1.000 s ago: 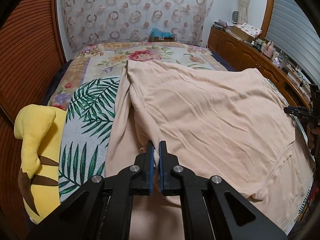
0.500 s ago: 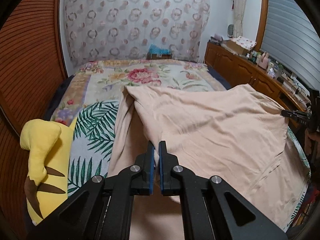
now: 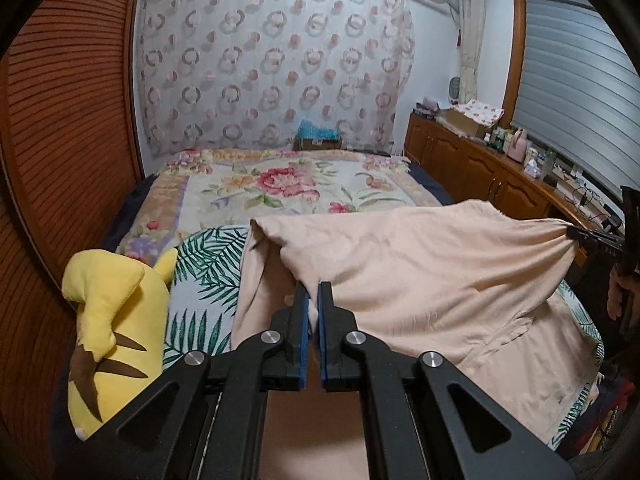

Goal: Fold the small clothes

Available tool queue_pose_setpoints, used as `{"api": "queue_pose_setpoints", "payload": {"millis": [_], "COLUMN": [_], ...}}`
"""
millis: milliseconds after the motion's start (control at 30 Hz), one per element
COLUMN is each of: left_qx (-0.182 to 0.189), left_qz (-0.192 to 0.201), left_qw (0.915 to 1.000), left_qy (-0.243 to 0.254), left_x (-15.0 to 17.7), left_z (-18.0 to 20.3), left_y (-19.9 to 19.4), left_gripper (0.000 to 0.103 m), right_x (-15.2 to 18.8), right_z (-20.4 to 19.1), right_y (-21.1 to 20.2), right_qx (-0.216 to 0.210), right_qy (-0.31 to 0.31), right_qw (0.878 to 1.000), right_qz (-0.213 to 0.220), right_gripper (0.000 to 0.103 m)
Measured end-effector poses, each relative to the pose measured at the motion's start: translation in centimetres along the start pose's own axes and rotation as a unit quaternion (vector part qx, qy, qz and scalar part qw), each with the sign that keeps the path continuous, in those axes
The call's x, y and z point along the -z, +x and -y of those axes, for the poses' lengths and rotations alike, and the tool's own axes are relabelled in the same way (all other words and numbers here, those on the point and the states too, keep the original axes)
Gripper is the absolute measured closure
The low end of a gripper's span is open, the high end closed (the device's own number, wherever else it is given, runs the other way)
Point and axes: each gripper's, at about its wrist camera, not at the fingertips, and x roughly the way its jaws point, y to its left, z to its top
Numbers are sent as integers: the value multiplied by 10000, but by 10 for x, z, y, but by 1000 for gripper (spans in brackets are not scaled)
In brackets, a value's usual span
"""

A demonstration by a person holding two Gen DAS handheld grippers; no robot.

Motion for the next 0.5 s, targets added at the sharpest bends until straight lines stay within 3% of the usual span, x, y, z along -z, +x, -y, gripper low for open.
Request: {"api": "queue_pose_setpoints", "payload": {"millis": [233, 500], "left_qx": [36, 44], "left_qz": [244, 252], "left_qw": [9997, 9996], "left_qy": [50, -131], "left_x": [12, 49], "left_z": [7, -2], "left_y": [-37, -67], "left_gripper": [98, 98], "right_x": [19, 61], "right_z": [-2, -6], "right_y": [-39, -82], "right_qx": [5, 71], "right_qy": [-46, -124], "right_qw": [9996, 9991], "right_qz": [262, 394], "right_gripper": [98, 98]}}
